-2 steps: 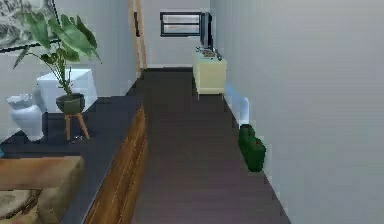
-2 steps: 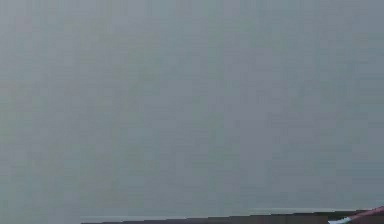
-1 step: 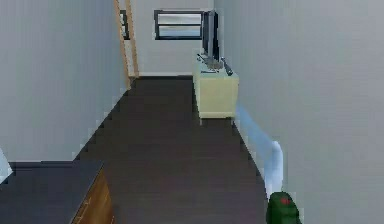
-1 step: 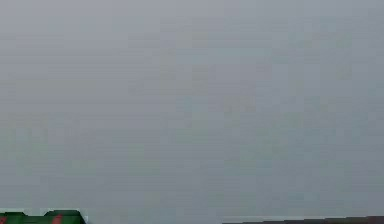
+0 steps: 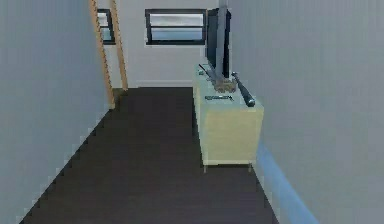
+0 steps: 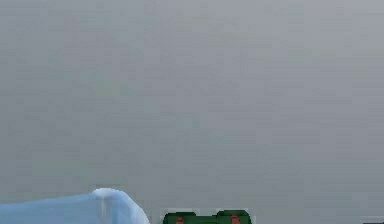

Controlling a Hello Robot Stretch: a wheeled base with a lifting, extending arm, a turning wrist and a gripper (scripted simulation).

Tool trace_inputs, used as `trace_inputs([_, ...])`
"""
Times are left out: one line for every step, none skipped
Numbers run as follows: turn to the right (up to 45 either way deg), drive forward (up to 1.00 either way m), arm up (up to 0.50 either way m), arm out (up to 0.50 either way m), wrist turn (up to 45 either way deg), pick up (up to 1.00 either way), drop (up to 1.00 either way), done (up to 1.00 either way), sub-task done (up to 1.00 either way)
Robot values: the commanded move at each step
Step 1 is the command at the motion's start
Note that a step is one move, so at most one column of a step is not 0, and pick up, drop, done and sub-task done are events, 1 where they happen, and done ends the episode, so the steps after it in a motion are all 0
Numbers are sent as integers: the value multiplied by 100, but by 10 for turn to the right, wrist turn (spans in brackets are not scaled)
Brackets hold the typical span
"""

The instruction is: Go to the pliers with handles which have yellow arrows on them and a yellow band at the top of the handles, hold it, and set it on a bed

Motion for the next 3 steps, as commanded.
trace_inputs([0, 15, 0, 0, 0, 0, 0, 0, 0])
trace_inputs([-240, 0, 0, 0, 0, 0, 0, 0, 0])
trace_inputs([0, 100, 0, 0, 0, 0, 0, 0, 0])
